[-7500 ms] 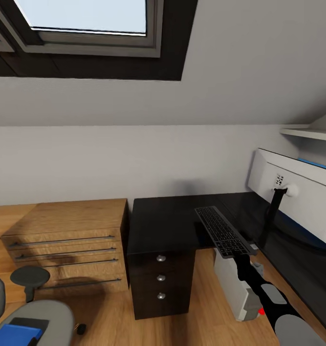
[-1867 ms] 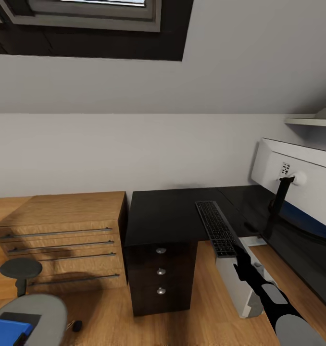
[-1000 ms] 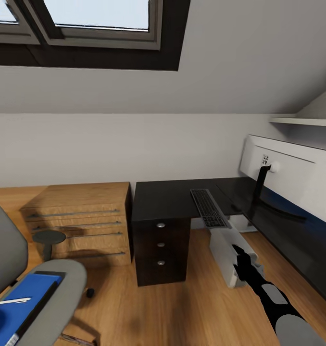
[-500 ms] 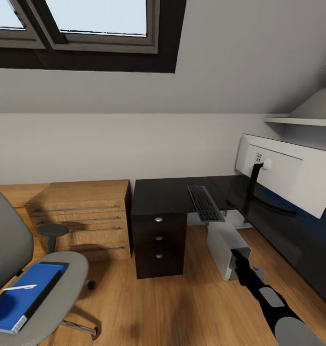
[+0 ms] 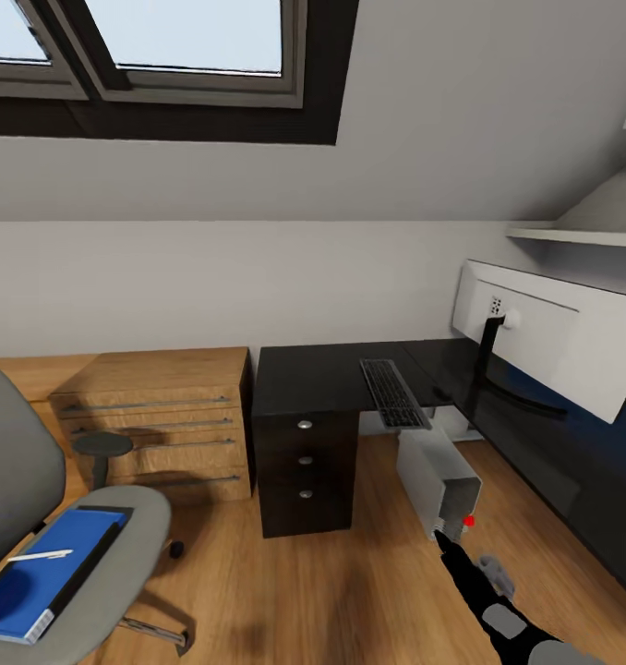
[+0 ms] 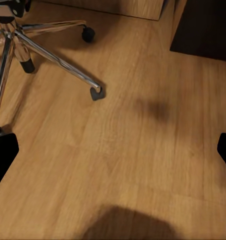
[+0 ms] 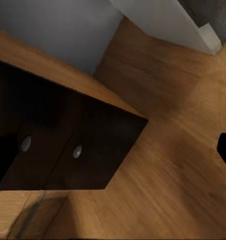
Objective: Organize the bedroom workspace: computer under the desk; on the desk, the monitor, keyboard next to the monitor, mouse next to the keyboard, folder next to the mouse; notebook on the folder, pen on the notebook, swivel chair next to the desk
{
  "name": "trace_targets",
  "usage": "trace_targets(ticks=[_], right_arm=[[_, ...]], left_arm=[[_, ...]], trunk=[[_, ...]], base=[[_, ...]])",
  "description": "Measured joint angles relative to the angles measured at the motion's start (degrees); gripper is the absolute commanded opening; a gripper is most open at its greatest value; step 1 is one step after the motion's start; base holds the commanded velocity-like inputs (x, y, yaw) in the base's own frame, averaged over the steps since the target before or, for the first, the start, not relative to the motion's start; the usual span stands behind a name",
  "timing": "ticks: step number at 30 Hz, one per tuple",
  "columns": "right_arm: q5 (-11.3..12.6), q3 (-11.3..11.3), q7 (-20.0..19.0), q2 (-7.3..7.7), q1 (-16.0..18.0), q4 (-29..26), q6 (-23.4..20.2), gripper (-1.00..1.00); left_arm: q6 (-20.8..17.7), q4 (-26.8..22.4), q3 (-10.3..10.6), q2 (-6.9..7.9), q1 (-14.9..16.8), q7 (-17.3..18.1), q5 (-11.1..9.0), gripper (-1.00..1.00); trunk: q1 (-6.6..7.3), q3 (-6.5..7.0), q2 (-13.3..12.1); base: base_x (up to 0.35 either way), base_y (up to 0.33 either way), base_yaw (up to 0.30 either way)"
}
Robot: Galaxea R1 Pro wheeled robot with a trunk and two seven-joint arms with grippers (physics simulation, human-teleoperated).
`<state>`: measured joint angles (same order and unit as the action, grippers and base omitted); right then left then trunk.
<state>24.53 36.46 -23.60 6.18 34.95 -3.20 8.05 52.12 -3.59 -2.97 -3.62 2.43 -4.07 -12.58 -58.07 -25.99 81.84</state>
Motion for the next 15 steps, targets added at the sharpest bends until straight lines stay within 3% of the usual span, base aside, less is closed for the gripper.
trace_targets(ticks=[3,4,5,6,8,15], right_arm=[[-4.05,-0.03,0.06,0.08,-1.23,1.94,6.42,1.0],[-6.74,-0.06,0.15,0.07,-2.58,2.67,10.54,1.0],[-6.86,-0.07,0.16,0.08,-2.64,2.68,10.69,1.0],[-9.37,-0.1,0.26,0.06,-4.12,3.16,14.46,1.0],[-11.72,-0.16,0.35,0.05,-5.61,3.49,17.85,1.0],[-15.6,-0.16,1.38,0.08,-8.63,3.96,23.54,1.0]], left_arm=[[-1.15,-0.53,0.0,0.14,0.0,0.08,-0.01,1.0],[-2.15,-0.81,0.0,0.23,0.0,0.1,-0.01,1.0],[-2.19,-0.81,0.01,0.23,0.0,0.11,0.0,1.0],[-3.44,-1.1,0.01,0.29,0.0,0.12,0.01,1.0],[-5.1,-1.57,0.01,0.33,0.0,0.11,0.04,1.0],[-12.94,-4.58,0.0,0.37,0.0,-0.05,0.23,1.0]], trunk=[[0.66,0.54,-1.2],[0.88,0.71,-1.6],[1.1,0.9,-2.01],[1.32,1.07,-2.41],[1.76,1.44,-3.21],[3.3,2.7,-6.02]], base=[[0.0,0.0,0.0],[0.0,0.0,0.0],[0.0,0.0,0.0],[0.0,0.0,0.0],[0.0,0.0,0.0],[0.0,0.0,0.0]])
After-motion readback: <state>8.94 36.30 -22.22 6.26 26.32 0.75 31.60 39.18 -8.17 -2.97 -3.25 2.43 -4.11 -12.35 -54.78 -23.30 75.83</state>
